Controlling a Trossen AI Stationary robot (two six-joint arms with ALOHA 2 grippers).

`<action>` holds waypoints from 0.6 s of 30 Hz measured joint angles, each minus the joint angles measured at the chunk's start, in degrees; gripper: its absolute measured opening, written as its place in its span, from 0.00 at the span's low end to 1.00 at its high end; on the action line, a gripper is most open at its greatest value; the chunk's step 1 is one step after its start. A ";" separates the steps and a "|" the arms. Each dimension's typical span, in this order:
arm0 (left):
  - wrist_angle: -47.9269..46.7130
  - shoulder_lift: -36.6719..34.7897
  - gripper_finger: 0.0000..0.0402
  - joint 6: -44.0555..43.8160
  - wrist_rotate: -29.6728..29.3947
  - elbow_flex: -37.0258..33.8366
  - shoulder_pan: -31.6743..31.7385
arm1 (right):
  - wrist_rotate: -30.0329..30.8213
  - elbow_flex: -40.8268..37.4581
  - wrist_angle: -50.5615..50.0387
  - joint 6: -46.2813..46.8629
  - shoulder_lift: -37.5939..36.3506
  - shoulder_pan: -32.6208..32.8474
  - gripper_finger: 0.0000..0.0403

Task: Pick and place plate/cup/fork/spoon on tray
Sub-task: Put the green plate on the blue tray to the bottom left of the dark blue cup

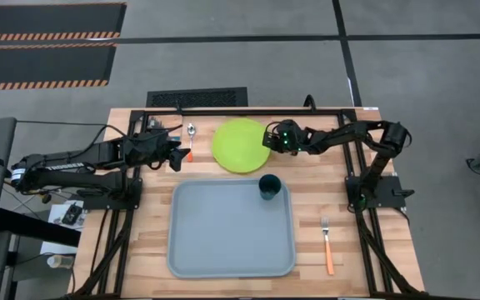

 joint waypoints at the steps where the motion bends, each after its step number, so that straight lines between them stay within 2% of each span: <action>1: 0.00 0.00 0.63 0.00 0.00 0.00 0.00 | -0.04 0.00 0.30 0.00 -0.01 -0.07 0.01; 18: -0.01 0.00 0.63 -0.31 0.00 0.00 0.00 | -1.06 -0.09 -0.45 -0.40 -11.16 -2.55 0.01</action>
